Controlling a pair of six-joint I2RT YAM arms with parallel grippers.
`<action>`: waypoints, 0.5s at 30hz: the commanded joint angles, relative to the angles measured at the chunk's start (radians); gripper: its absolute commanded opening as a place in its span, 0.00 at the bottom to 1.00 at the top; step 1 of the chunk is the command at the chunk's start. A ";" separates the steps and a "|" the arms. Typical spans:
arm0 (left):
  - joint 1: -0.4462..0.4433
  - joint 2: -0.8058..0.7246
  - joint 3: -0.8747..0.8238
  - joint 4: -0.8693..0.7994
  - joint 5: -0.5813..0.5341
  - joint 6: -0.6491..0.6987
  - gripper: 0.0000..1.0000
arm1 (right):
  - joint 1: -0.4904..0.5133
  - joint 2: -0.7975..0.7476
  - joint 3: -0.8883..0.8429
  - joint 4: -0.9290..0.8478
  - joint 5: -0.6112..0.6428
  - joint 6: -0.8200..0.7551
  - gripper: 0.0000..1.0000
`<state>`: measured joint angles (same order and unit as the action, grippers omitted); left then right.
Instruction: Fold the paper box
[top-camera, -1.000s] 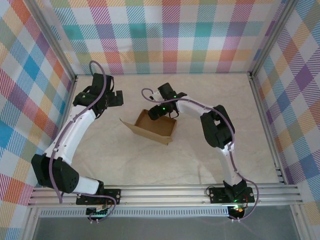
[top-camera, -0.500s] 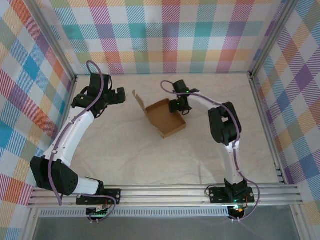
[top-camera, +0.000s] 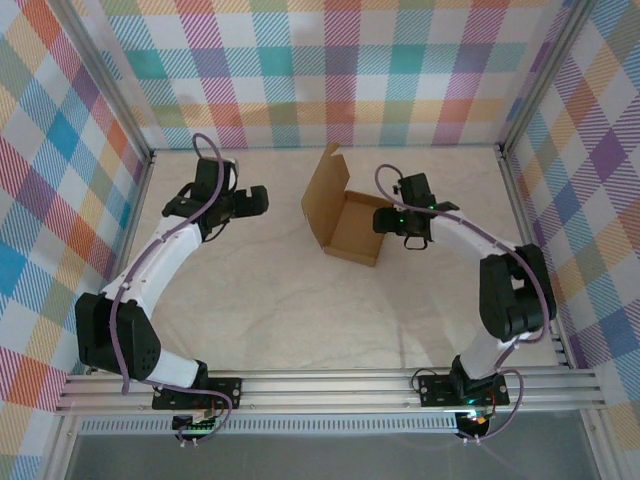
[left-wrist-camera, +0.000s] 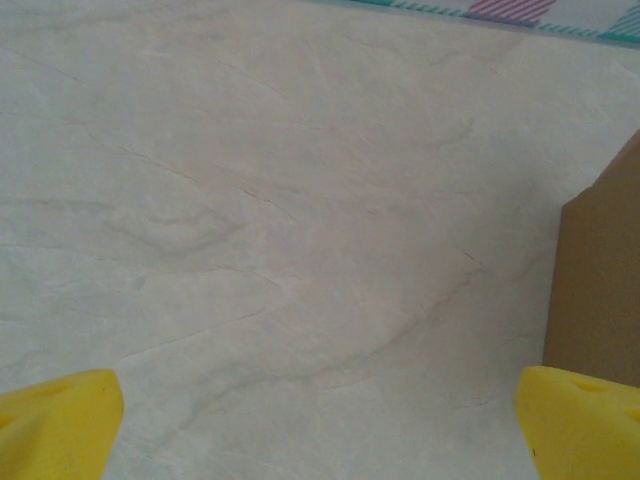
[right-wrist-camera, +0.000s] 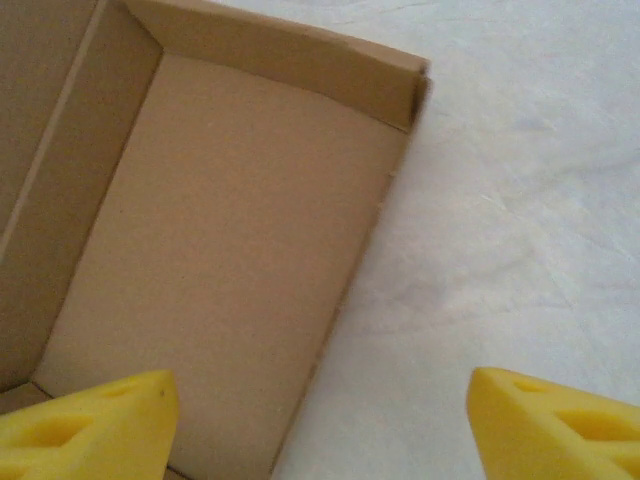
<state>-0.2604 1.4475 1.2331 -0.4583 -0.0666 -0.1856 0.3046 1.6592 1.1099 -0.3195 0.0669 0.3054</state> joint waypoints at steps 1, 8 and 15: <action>-0.015 0.009 -0.040 0.102 0.027 -0.033 1.00 | -0.056 0.002 -0.079 0.027 0.005 0.094 0.69; -0.016 0.016 -0.106 0.172 0.012 -0.121 1.00 | -0.017 0.070 -0.119 0.080 -0.093 0.065 0.58; -0.014 -0.016 -0.198 0.234 -0.081 -0.310 1.00 | 0.168 0.171 -0.017 0.079 -0.072 0.096 0.55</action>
<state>-0.2703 1.4593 1.0691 -0.2623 -0.0944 -0.3702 0.4061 1.7912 1.0386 -0.2707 0.0311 0.3759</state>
